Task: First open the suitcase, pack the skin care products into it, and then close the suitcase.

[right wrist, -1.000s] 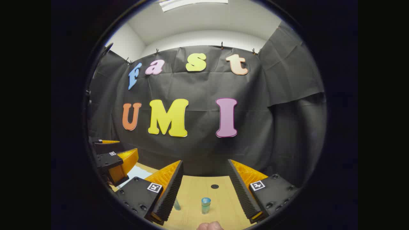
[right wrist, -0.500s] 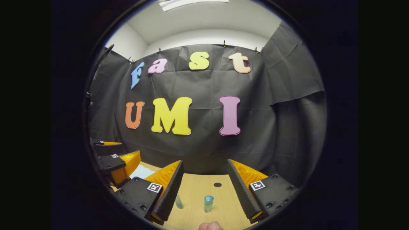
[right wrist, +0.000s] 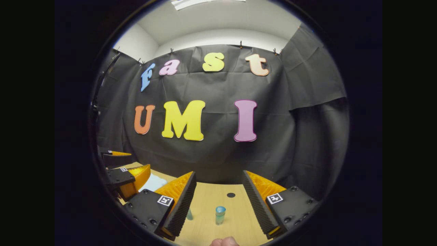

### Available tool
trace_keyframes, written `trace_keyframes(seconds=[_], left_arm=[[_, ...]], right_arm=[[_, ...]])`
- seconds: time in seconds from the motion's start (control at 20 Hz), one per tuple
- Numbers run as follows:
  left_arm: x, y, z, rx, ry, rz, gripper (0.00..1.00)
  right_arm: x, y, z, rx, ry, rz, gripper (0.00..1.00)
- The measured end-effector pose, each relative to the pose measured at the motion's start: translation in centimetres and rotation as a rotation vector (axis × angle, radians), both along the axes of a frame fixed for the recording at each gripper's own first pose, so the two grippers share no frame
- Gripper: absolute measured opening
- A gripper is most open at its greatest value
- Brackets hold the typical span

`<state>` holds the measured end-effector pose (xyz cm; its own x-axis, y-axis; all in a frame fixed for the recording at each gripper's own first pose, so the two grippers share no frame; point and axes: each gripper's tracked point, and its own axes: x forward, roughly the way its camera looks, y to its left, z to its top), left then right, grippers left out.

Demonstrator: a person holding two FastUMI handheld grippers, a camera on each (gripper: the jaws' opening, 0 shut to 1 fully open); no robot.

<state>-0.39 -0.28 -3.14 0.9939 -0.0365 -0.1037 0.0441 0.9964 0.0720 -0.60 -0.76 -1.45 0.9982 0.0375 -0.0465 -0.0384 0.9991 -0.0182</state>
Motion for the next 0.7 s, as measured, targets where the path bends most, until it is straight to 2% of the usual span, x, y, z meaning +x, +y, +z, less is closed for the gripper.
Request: trace_keyframes(seconds=[0.15, 0.25, 0.3, 0.4, 0.5, 0.7], left_arm=[[0.3, -0.9, -2.4, 0.054, 0.064, -0.078, 0.98], [0.4, -0.9, -4.9, 0.120, 0.138, -0.115, 0.98], [0.3, -0.7, -6.5, 0.149, 0.186, -0.136, 0.98], [0.7, 0.2, -8.9, 0.229, 0.258, -0.151, 0.98], [1.5, 1.5, -11.9, 0.349, 0.342, -0.151, 0.98], [3.6, 4.5, -16.6, 0.678, 0.469, -0.234, 0.99]], right_arm=[[-0.3, -1.2, -1.3, -0.005, 0.029, -0.012, 0.81], [-0.8, -1.8, -2.1, -0.014, 0.047, -0.017, 0.77], [-1.0, -2.3, -2.6, -0.020, 0.054, -0.023, 0.81], [-1.4, -3.4, -3.3, -0.025, 0.076, -0.041, 0.80], [-2.0, -4.5, -4.1, -0.020, 0.101, -0.063, 0.80], [-2.7, -6.9, -5.3, -0.034, 0.133, -0.108, 0.80]])
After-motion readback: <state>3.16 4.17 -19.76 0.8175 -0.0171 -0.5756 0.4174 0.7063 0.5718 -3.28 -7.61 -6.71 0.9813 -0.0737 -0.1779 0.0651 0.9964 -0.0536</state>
